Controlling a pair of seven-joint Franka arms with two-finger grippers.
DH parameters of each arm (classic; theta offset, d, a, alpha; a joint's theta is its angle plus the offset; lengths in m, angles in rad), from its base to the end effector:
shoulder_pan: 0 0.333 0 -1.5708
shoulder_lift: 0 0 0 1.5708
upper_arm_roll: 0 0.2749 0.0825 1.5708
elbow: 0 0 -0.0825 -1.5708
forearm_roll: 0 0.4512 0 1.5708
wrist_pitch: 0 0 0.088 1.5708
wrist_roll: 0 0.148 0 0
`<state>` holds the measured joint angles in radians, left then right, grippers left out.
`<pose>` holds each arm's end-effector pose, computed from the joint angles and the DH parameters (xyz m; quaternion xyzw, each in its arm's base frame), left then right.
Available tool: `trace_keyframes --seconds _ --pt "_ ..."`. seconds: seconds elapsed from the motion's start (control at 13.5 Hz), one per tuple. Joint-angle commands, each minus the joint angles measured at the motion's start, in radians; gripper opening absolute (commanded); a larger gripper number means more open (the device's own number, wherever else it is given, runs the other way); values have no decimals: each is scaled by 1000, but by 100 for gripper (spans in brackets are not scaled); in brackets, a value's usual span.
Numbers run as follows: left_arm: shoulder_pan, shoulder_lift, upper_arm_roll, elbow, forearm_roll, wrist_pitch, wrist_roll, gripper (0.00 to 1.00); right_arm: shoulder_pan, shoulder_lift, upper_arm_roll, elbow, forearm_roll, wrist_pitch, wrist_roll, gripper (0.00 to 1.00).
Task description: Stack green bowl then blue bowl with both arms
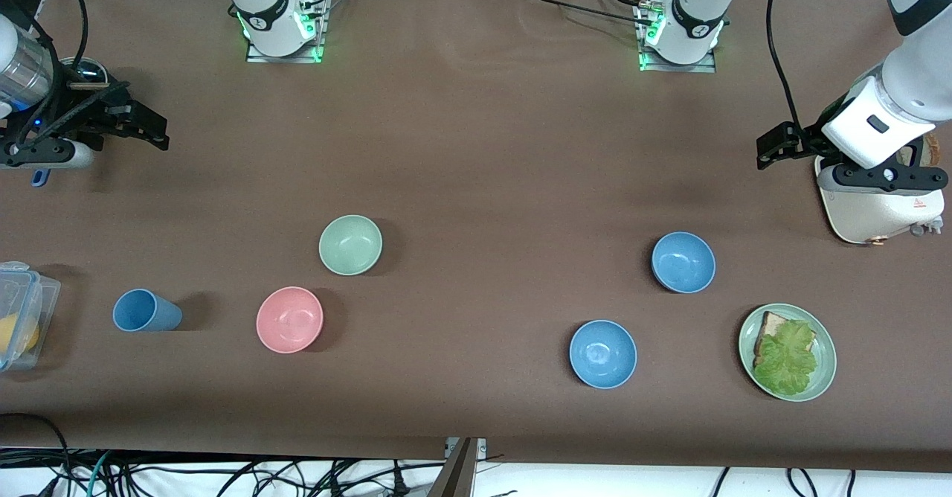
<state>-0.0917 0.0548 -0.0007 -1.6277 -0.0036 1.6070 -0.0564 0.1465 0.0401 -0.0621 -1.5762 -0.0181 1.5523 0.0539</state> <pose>0.6289 -0.0588 0.4804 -0.9991 0.0179 0.0378 0.0010 0.6242 0.0506 0.5130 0.9993 0.0153 -0.0312 0.0125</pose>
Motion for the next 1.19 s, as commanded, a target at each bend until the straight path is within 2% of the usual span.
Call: trace_keyframes --seconds 0.0,1.11 --pt "1 16 1 32 -9 -15 -6 100 -7 9 10 27 -17 -6 17 100" --pt "1 16 1 32 -9 -15 -6 100 -11 23 7 27 -16 -3 17 100"
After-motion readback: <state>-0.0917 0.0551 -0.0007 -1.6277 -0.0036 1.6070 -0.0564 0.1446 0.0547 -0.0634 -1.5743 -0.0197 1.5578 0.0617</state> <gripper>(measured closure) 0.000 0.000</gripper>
